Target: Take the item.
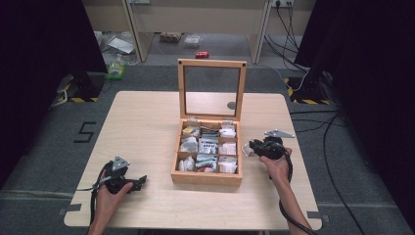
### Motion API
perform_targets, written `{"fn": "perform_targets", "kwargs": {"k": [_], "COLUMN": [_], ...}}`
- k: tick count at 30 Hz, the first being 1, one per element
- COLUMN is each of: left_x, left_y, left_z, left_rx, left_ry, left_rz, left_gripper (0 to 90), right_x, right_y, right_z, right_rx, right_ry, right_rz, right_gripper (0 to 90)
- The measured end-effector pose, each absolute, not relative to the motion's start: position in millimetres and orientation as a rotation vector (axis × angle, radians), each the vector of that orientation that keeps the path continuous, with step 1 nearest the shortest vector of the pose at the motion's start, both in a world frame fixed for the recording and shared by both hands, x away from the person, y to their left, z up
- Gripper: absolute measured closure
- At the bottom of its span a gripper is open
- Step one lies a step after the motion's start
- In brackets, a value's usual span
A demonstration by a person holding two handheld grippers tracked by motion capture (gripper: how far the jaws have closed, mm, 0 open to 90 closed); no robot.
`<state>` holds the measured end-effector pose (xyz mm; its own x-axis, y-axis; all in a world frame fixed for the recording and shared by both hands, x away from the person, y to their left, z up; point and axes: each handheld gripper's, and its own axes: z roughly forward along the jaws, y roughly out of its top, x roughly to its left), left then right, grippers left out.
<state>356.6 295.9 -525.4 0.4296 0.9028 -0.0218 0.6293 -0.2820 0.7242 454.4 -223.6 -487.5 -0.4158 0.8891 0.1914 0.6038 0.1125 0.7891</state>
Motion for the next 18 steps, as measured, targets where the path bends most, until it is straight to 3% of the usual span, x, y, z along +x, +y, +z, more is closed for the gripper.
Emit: {"fn": "perform_targets", "kwargs": {"k": [18], "left_x": [356.6], "left_y": [295.9], "left_z": [-525.3], "left_rx": [2.018], "left_ry": [1.288], "left_rz": [0.526], "left_gripper": [0.0], "right_x": [456.2], "right_y": [-234.2], "right_z": [-484.9], "right_rx": [1.496], "right_ry": [2.031], "right_rz": [1.214], "right_gripper": [63.9]}}
